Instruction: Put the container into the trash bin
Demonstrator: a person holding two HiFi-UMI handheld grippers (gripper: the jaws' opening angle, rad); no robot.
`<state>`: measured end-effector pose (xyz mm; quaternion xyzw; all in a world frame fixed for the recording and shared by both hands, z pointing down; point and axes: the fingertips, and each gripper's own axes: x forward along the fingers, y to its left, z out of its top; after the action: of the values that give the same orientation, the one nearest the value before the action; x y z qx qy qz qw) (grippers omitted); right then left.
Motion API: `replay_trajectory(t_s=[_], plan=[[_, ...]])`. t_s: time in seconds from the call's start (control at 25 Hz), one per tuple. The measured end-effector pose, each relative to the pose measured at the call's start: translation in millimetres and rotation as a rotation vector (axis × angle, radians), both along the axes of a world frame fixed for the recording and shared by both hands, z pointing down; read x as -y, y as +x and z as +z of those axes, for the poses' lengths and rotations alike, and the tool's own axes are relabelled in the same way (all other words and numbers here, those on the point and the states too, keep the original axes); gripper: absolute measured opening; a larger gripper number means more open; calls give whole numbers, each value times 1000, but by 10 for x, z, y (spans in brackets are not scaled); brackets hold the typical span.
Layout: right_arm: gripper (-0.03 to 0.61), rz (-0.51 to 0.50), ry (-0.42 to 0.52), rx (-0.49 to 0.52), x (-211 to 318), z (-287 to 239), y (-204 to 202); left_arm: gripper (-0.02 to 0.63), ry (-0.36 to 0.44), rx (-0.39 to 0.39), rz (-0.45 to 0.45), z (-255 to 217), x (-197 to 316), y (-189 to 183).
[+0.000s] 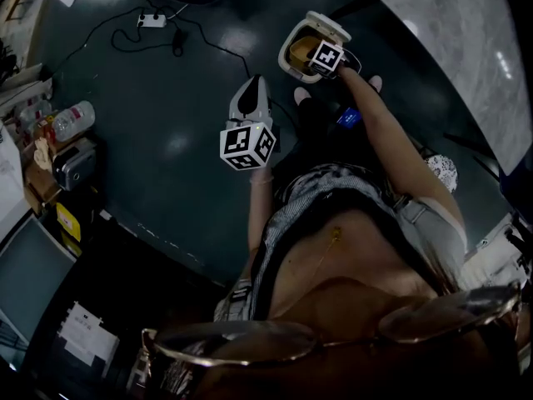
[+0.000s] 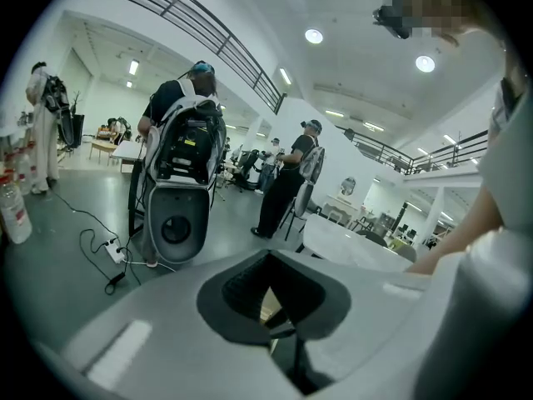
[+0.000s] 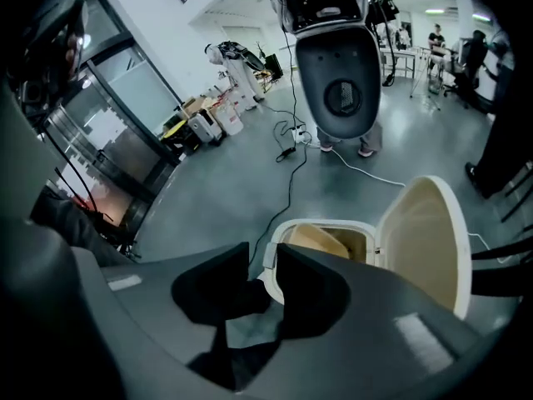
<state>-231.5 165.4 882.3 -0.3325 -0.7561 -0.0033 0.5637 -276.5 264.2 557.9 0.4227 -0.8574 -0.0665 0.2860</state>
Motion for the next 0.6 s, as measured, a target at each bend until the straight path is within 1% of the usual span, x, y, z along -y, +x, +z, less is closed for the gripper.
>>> replay_trajectory(t_s=[0.08,0.12,0.2,0.24,0.48,0.6], plan=[[123,-7,-32,3,-40,-86,10,2,1,-9,9,39,41,23],[118,-14,-28,10,-24,-127,17,2,3,-13,15,56,63,38],[71,-20,-12,36,39,-216,13,2,5,-18,30,81,111,65],[27,-21,-28,48,26,-290,17,2,5,-19,39,94,134,77],[25,-34,-106,199,-28,-836,-55,2,-5,-24,96,157,261,179],[25,-35,-146,255,-54,-1136,-54,2,-5,-20,118,144,345,238]])
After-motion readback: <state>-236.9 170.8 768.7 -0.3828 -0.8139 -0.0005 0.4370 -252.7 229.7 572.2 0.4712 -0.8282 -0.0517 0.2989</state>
